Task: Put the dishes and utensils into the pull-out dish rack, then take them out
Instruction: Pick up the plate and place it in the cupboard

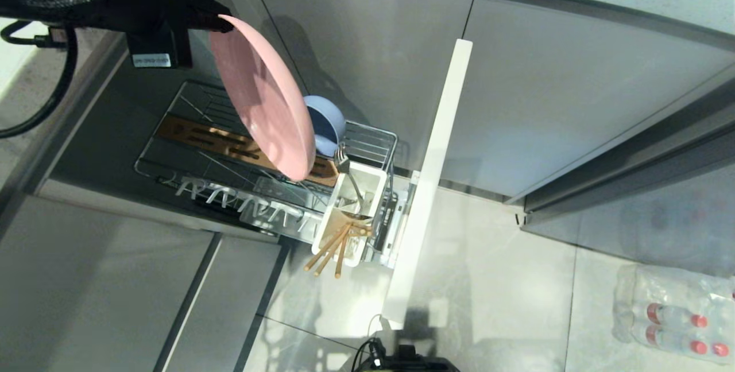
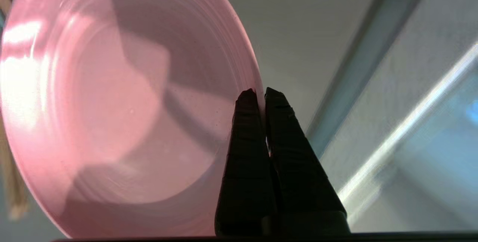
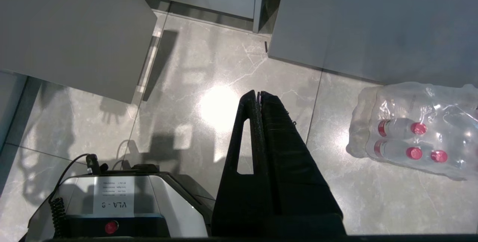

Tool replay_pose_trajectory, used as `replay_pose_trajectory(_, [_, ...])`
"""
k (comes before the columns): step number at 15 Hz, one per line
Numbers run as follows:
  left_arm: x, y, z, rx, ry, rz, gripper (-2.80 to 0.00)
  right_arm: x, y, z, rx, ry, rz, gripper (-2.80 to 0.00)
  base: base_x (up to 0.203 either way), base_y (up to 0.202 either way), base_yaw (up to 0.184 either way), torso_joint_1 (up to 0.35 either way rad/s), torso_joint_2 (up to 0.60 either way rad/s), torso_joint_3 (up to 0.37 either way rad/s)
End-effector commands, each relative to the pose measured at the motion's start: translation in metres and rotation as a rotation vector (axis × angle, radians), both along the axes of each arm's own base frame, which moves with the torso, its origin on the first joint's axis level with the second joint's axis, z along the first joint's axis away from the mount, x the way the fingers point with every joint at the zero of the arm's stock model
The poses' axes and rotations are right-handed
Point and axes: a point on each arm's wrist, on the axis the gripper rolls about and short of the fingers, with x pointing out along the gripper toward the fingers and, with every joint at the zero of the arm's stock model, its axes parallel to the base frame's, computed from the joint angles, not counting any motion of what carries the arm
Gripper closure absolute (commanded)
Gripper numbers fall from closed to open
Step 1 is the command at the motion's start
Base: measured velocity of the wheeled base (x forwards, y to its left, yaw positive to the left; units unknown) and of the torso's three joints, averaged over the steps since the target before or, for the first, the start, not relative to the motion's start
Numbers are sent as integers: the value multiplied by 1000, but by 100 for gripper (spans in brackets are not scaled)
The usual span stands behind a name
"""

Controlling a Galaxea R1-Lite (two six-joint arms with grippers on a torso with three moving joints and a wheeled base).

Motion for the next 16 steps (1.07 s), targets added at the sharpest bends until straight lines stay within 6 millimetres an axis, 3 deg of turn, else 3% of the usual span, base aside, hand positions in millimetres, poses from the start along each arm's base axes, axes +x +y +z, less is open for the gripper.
replay_pose_trajectory(1, [11,-5,-9,15,28,54,0,0,0,0,0,1,0,0,0,0,0,0,0,0])
replay_pose_trajectory(8, [29,-13,-36,9,123,158,0,0,0,0,0,1,-1,0,0,0,0,0,0,0])
replay_pose_trajectory(16, [44,-20,-52,-30,106,229,0,0,0,0,1,1,0,0,0,0,0,0,0,0])
